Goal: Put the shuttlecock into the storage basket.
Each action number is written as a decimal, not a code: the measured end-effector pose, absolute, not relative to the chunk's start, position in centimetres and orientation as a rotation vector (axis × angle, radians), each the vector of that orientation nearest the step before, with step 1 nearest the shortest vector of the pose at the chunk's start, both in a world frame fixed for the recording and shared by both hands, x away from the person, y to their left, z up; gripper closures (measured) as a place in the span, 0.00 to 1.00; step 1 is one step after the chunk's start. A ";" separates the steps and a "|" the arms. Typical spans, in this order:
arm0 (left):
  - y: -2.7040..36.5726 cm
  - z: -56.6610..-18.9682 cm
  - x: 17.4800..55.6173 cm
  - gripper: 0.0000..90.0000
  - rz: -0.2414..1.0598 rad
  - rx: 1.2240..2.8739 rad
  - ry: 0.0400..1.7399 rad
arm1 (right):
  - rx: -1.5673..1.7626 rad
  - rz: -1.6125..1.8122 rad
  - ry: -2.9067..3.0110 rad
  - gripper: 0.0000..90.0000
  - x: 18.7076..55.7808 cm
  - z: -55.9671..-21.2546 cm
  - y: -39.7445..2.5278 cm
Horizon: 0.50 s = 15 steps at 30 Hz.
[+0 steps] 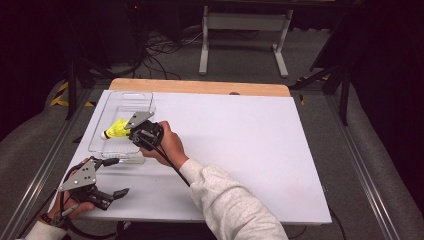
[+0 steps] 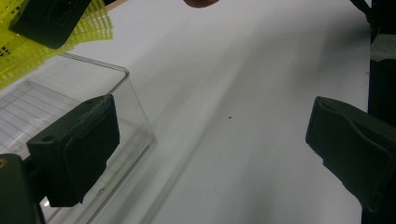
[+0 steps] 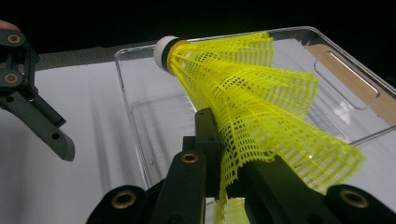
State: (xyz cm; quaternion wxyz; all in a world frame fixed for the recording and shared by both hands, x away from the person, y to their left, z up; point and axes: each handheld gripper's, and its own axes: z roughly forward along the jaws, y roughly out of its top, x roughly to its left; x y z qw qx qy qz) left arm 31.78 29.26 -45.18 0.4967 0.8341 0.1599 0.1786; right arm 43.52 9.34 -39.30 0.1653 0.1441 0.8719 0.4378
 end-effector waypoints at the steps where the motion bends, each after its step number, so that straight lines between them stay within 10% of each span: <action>1: 29.3 -45.2 31.8 0.04 0.433 2.019 0.389 | 0.406 1.243 2.488 0.98 43.6 -39.4 9.5; 15: 29.4 -45.2 31.6 0.06 0.433 2.013 0.387 | 0.398 1.215 2.554 0.98 44.2 -40.3 11.0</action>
